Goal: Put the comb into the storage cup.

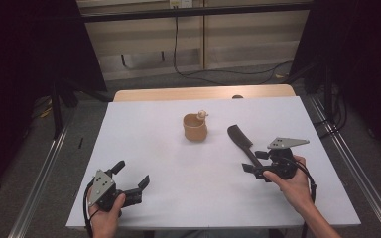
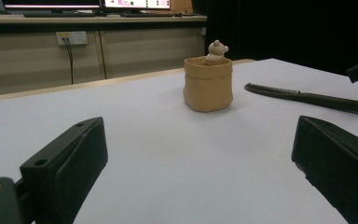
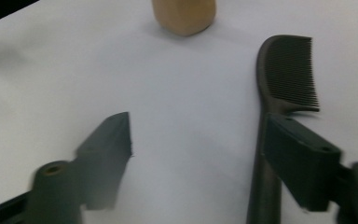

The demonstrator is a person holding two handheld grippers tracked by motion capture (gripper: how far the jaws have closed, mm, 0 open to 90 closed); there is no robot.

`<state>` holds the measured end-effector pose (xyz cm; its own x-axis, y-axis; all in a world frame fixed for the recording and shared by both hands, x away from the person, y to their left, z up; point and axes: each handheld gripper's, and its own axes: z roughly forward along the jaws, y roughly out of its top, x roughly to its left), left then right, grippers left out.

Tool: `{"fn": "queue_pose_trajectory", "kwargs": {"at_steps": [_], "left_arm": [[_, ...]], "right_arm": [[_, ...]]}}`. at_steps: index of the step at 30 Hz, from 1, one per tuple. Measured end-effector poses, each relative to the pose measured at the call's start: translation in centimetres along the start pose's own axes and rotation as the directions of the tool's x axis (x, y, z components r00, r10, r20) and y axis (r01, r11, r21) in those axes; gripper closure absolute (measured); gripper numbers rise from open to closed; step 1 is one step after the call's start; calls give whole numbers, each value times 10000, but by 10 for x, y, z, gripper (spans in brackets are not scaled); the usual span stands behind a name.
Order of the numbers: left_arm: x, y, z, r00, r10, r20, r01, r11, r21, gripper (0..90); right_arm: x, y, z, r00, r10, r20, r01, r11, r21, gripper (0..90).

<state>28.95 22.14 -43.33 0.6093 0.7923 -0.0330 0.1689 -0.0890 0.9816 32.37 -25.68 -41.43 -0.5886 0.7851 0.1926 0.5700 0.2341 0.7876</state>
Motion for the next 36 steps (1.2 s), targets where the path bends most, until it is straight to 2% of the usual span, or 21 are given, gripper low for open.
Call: {"fn": "queue_pose_trajectory", "kwargs": {"at_steps": [3,5,7,9,12,14,16,18,21,25,28,31,36], "left_arm": [[0,0,0,10000,80,-2,-80,10000,28,35],[0,0,0,10000,57,15,-58,10000,21,35],[0,0,1,10000,31,41,-32,10000,75,35],[0,0,1,9999,90,48,-91,9999,100,35],[-1,-1,2,9999,121,81,-122,9998,129,35],[-1,-1,3,9999,135,90,-137,9998,156,35],[-1,-1,3,9999,106,79,-107,9998,161,35],[-1,-1,3,9999,110,67,-111,9998,163,35],[-1,-1,3,9999,112,61,-113,9998,156,35],[-1,-1,3,9999,70,83,-72,9998,160,35],[-2,-1,3,9999,105,64,-107,9998,183,35],[-2,-1,3,9999,100,57,-101,9998,157,35],[0,-1,2,9999,134,45,-135,9998,155,35]], "right_arm": [[-4,0,-1,9986,528,81,-526,9985,-136,132],[-7,1,-3,9956,933,-64,-935,9952,-275,144],[-10,2,-5,9920,1196,-400,-1209,9921,-324,139],[-12,4,-6,9923,1180,-375,-1185,9929,-111,134],[-16,8,-8,9961,872,-136,-869,9960,226,136],[-20,10,-7,9967,807,-110,-804,9964,266,134],[-23,10,-5,9980,616,151,-618,9979,172,99],[-25,11,-2,9949,971,275,-980,9946,354,98],[-26,13,1,9922,1203,321,-1222,9905,629,92],[-29,20,6,9918,1135,584,-1185,9889,902,81],[-32,25,11,9939,1056,310,-1082,9889,1019,38],[-34,31,18,9944,1041,155,-1052,9867,1238,41],[-39,39,29,9940,1062,247,-1089,9758,1895,81]]}}
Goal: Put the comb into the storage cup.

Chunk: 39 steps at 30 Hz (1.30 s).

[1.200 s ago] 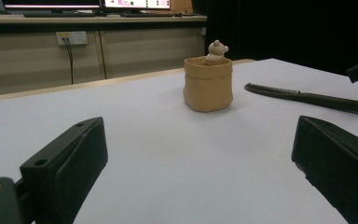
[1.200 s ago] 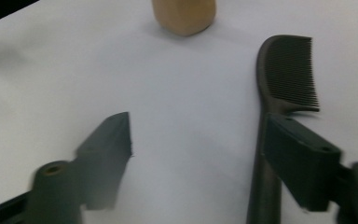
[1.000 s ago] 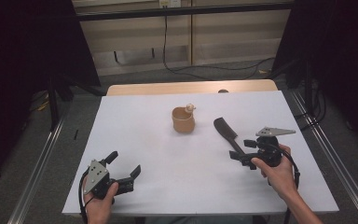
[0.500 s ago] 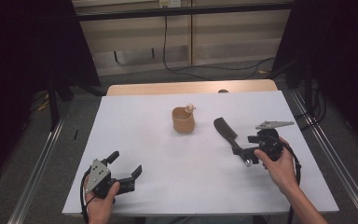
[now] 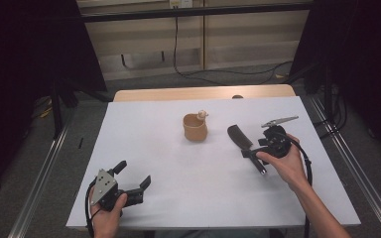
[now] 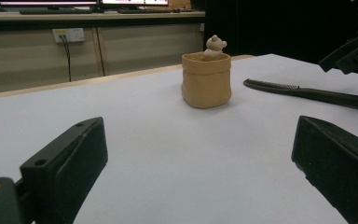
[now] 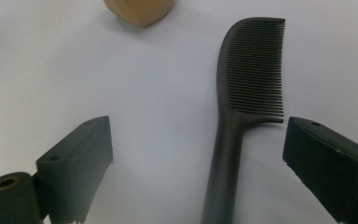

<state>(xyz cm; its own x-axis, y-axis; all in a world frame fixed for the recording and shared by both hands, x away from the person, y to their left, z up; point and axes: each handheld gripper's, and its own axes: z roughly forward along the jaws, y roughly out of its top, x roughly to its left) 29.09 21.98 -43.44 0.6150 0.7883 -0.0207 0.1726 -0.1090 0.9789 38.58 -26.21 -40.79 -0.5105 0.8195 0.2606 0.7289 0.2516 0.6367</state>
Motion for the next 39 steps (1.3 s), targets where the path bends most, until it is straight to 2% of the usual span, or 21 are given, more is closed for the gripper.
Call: {"fn": "queue_pose_trajectory", "kwargs": {"at_steps": [4,7,10,16,22,25,27,32,33,39], "left_arm": [[1,0,0,10000,-15,-9,15,10000,-18,35],[1,0,0,10000,20,-24,-20,10000,-5,35],[0,0,0,10000,70,13,-70,10000,19,35],[-1,0,1,10000,48,-7,-48,10000,29,35],[0,0,0,10000,70,39,-70,10000,37,35],[0,0,0,9999,100,72,-100,9999,51,35],[0,0,0,10000,40,71,-41,10000,40,35],[0,0,0,10000,-1,75,1,10000,22,35],[0,0,0,10000,-1,75,1,10000,22,35],[1,0,0,10000,7,75,-7,10000,37,35]], "right_arm": [[-6,6,5,9999,106,-42,-104,9989,452,98],[-8,9,9,10000,-16,83,9,9958,912,106],[-7,13,14,9998,-139,131,119,9892,1461,140],[-10,18,21,9999,-53,153,20,9787,2051,179],[-12,22,27,9994,-114,323,32,9701,2427,252],[-13,23,31,9990,-135,418,16,9621,2727,280],[-13,23,32,9992,-109,393,-5,9603,2791,282],[-12,24,37,9983,-131,571,-61,9465,3225,358],[-12,24,37,9983,-131,571,-61,9465,3225,358],[-10,23,40,9964,-453,713,177,9372,3483,465]]}}
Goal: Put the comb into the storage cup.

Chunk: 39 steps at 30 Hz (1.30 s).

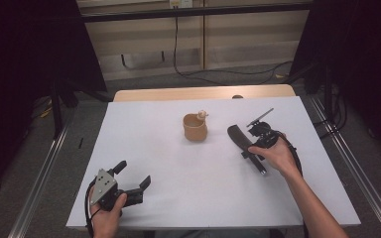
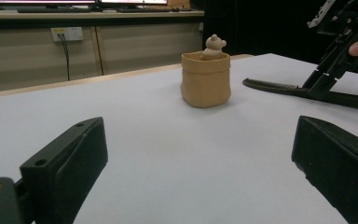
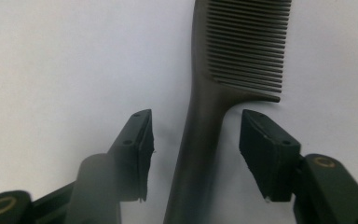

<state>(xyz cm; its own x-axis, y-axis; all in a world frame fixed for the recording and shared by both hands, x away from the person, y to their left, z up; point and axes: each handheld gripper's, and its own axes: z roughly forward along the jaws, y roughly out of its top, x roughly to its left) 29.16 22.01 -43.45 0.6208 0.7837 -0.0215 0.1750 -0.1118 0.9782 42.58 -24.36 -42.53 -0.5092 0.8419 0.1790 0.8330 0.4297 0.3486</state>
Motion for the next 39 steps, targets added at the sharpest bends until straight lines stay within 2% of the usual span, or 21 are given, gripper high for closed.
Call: {"fn": "queue_pose_trajectory", "kwargs": {"at_steps": [9,24,32,39], "left_arm": [[0,0,0,10000,8,14,-8,10000,1,35],[0,0,1,10000,-25,44,25,10000,-2,35],[0,0,2,10000,-22,60,22,10000,27,35],[0,0,3,10000,-31,88,31,10000,14,35]], "right_arm": [[2,2,2,9985,-126,531,115,9997,216,586],[9,10,5,9926,-125,1210,27,9967,810,637],[9,11,5,9879,263,1528,-384,9963,768,722],[11,11,6,9859,344,1638,-473,9960,753,725]]}}
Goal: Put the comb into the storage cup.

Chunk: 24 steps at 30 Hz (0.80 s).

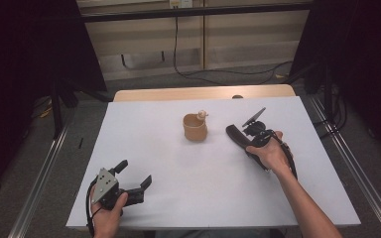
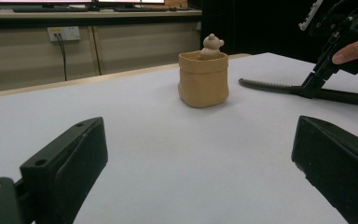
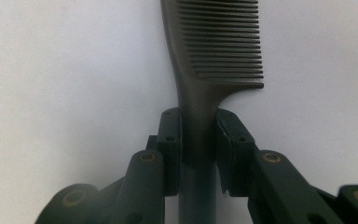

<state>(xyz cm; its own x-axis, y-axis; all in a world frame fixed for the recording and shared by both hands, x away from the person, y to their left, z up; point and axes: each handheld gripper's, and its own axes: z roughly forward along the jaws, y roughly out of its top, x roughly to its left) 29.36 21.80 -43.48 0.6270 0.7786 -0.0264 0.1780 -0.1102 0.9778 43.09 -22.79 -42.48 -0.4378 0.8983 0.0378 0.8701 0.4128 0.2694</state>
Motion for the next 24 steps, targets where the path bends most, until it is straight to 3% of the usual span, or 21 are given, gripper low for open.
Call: {"fn": "queue_pose_trajectory", "kwargs": {"at_steps": [9,17,24], "left_arm": [[2,0,-1,10000,-74,-24,74,10000,-48,35],[1,0,-1,10000,-34,-43,34,10000,-11,35],[1,0,-1,10000,-5,-45,5,10000,-3,35]], "right_arm": [[-5,-2,-2,9994,160,-303,-165,9998,-144,727],[-8,-12,-14,9964,338,-778,-416,9940,-1016,727],[-5,-16,-21,9925,104,-1220,-310,9852,-1685,727]]}}
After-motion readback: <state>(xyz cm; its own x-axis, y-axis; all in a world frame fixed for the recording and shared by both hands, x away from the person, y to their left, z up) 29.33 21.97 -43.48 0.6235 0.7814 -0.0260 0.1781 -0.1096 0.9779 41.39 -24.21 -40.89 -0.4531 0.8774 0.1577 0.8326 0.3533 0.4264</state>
